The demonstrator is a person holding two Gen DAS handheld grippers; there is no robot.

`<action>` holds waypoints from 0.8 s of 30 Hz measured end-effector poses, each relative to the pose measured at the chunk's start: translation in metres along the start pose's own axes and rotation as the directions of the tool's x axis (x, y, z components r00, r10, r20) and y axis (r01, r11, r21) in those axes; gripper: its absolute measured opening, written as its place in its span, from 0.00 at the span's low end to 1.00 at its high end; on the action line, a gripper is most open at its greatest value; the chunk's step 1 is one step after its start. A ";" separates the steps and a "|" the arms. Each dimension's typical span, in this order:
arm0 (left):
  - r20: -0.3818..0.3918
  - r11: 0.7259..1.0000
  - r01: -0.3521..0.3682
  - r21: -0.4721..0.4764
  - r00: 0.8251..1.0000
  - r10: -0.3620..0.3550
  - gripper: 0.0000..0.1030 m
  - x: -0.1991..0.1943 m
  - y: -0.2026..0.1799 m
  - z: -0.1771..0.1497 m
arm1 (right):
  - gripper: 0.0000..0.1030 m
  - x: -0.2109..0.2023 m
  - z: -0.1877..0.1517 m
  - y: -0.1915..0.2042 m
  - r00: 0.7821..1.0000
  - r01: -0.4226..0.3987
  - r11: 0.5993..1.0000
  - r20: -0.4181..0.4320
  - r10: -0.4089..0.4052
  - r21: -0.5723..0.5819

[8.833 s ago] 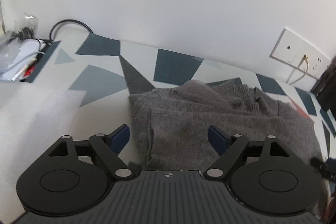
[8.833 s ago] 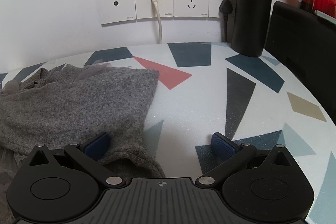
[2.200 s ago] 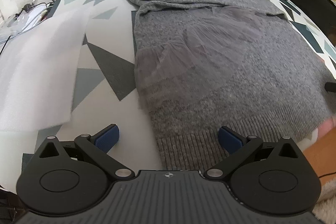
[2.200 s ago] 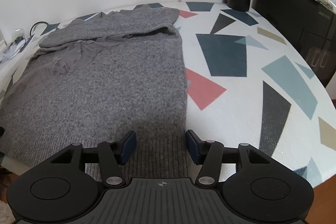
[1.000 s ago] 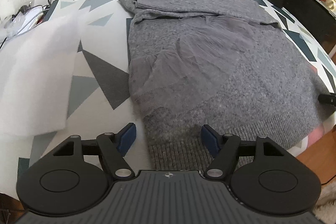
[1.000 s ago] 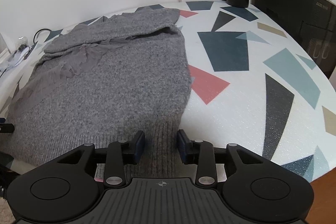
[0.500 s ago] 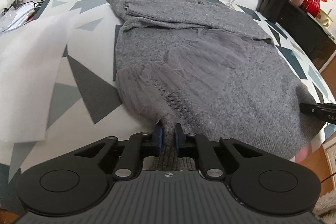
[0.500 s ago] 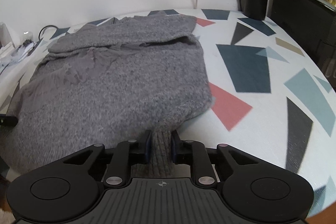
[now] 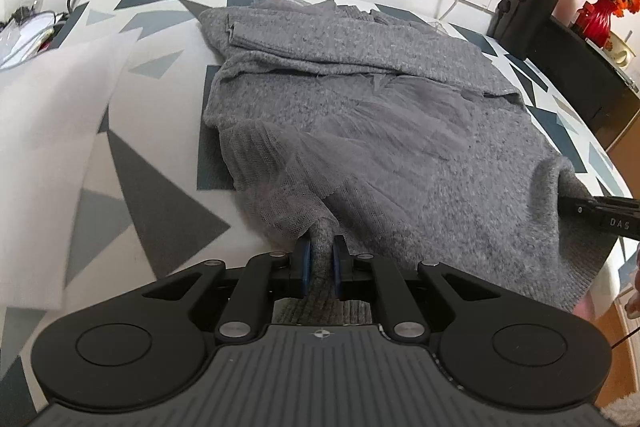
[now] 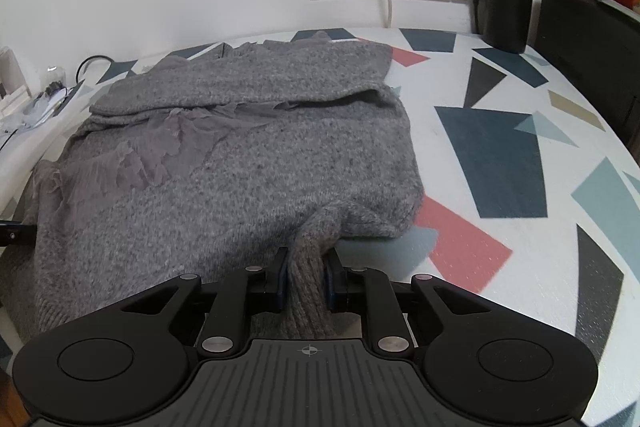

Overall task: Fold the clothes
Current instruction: 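Lift the hem with both grippers and fold it over the sweater body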

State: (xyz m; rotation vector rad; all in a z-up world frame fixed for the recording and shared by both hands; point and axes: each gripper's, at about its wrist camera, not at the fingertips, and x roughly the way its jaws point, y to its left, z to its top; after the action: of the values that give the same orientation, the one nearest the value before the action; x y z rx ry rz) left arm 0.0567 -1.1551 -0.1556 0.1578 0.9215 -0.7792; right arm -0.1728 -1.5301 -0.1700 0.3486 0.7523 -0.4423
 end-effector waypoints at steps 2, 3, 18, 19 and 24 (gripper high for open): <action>0.004 1.000 -0.004 0.003 1.000 0.004 0.11 0.003 -0.002 0.003 | 0.15 0.002 0.001 0.002 1.000 0.002 1.000 0.003 -0.002 -0.005; 0.004 1.000 -0.004 0.003 1.000 0.004 0.11 0.005 -0.002 0.005 | 0.15 0.003 0.002 0.002 1.000 0.002 1.000 0.005 -0.002 -0.005; 0.014 1.000 0.017 0.008 1.000 -0.017 0.12 0.011 0.001 0.011 | 0.15 0.006 0.006 -0.001 1.000 -0.008 0.998 0.000 0.008 0.055; 0.013 1.000 0.017 0.004 1.000 -0.017 0.11 0.010 0.001 0.010 | 0.14 0.005 0.006 -0.002 1.000 -0.010 0.998 -0.007 0.011 0.070; 0.012 0.999 0.033 -0.023 0.999 -0.033 0.10 -0.004 0.012 -0.004 | 0.12 -0.007 -0.004 -0.007 0.999 -0.034 0.990 -0.027 0.038 0.139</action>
State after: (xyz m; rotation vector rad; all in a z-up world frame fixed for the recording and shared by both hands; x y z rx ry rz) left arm 0.0612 -1.1428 -0.1574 0.1173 0.9235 -0.7987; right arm -0.1831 -1.5326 -0.1690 0.4987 0.7445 -0.4577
